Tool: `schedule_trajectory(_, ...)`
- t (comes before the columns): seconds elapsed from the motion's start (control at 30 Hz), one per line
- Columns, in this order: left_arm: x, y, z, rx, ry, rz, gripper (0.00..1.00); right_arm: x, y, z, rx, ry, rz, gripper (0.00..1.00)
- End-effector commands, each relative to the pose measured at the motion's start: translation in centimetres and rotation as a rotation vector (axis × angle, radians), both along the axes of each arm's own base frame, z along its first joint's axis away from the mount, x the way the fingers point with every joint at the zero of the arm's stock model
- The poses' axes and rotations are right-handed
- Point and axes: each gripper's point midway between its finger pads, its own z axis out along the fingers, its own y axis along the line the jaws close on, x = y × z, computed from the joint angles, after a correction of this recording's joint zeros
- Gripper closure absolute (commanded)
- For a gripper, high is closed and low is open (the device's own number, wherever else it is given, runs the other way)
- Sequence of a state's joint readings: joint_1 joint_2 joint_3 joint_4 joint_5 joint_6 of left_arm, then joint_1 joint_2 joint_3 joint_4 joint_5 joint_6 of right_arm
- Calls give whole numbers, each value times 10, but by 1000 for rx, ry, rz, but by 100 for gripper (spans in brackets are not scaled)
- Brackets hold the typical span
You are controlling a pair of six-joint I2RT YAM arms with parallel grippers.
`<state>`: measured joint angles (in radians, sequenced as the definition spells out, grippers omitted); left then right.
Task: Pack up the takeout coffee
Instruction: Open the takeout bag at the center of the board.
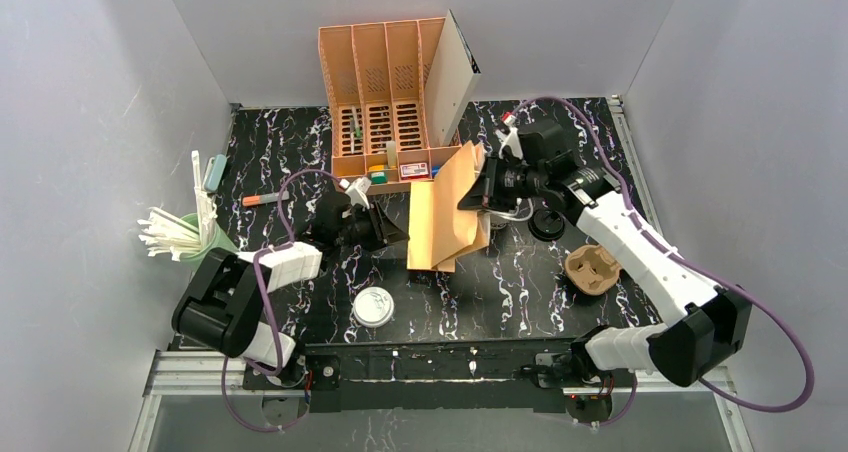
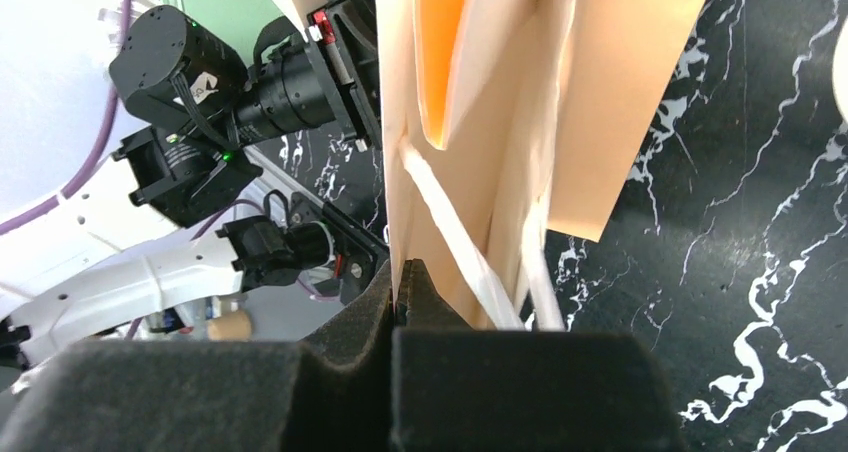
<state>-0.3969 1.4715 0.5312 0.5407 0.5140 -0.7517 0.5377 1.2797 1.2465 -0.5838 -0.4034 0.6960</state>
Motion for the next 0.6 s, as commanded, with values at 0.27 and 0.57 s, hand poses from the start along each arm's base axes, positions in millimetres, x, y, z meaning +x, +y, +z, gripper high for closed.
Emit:
schedule_trajectory(0.27, 5, 22, 103, 186, -215, 105, 21, 19, 13, -8, -196, -121, 18, 99)
schedule_trajectory(0.57, -8, -11, 171, 83, -278, 31, 21, 6, 35, 0, -153, -195, 142, 88)
